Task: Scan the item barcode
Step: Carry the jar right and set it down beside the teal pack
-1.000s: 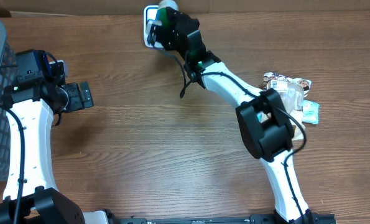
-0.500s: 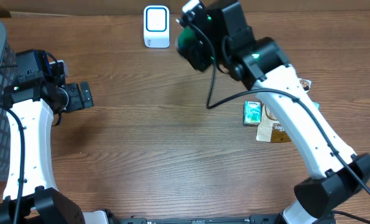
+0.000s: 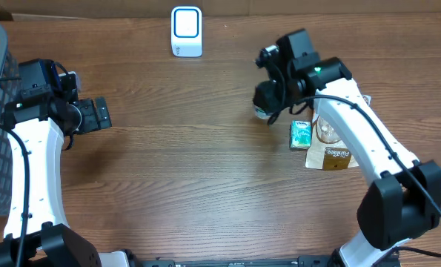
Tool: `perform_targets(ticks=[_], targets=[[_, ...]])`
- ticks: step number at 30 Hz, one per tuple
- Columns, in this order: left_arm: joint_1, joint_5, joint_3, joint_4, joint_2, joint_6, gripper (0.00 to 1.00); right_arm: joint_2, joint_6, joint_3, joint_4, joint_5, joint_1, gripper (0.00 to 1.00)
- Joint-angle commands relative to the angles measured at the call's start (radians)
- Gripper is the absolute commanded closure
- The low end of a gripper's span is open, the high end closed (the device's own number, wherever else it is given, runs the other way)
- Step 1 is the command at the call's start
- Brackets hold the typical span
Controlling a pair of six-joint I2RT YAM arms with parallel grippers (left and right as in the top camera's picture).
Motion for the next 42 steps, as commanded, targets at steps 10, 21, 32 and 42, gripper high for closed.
perform_targets(ticks=[10,21,32,42], targets=[[0.0,0.007,0.009,0.0,0.002,-0.006,0.0,-0.005,0.011,-0.224,0.176,0.017,-0.077,0.73],[0.0,0.007,0.008,0.0,0.002,-0.006,0.0,-0.005,0.011,-0.253,0.181,0.026,-0.077,0.0],[0.0,0.007,0.009,0.0,0.002,-0.006,0.0,-0.084,0.025,0.005,-0.041,0.022,-0.076,0.0],[0.0,0.007,0.008,0.0,0.002,-0.006,0.0,-0.311,0.215,0.257,-0.372,-0.058,-0.076,0.0]])
